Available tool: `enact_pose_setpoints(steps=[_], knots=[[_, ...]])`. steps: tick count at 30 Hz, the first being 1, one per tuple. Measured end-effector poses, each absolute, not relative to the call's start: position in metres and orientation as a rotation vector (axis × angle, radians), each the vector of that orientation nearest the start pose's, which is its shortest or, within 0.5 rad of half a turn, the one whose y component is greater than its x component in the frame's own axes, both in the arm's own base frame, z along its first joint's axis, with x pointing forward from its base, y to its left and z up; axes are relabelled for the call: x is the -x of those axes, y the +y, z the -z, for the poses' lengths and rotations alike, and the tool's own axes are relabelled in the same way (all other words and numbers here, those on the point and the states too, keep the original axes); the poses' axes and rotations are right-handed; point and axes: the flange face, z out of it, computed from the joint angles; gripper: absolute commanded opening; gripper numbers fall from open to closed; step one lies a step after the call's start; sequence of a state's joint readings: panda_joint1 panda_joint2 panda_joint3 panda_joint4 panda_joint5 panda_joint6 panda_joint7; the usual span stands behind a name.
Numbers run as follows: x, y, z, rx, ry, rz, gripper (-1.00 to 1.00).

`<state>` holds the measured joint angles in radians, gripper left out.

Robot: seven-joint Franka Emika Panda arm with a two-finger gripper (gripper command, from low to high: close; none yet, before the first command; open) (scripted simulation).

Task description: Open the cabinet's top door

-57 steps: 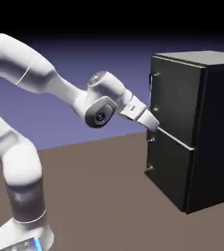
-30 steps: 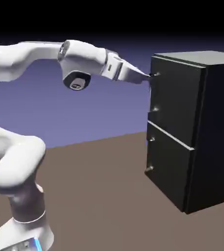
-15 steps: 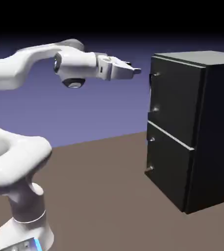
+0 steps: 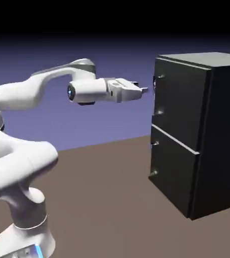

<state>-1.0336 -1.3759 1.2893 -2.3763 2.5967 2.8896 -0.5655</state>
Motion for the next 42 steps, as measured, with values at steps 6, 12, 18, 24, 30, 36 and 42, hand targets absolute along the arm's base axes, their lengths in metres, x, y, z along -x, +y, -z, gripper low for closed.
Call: enact_pose_setpoints(steps=[6,12,18,24,30,36,42], knots=[[-0.444,0.171,-0.462,1.755,0.791,1.801,0.0],[-0.448,0.162,-0.462,1.76,0.739,1.767,-1.0],[-0.408,0.136,-0.462,1.767,0.579,1.659,-1.0],[-0.373,0.103,-0.462,1.764,0.419,1.544,-1.0],[-0.346,0.068,-0.462,1.754,0.28,1.438,-1.0],[-0.327,0.034,-0.462,1.739,0.16,1.343,-1.0],[-0.313,0.001,-0.462,1.721,0.053,1.255,-1.0]])
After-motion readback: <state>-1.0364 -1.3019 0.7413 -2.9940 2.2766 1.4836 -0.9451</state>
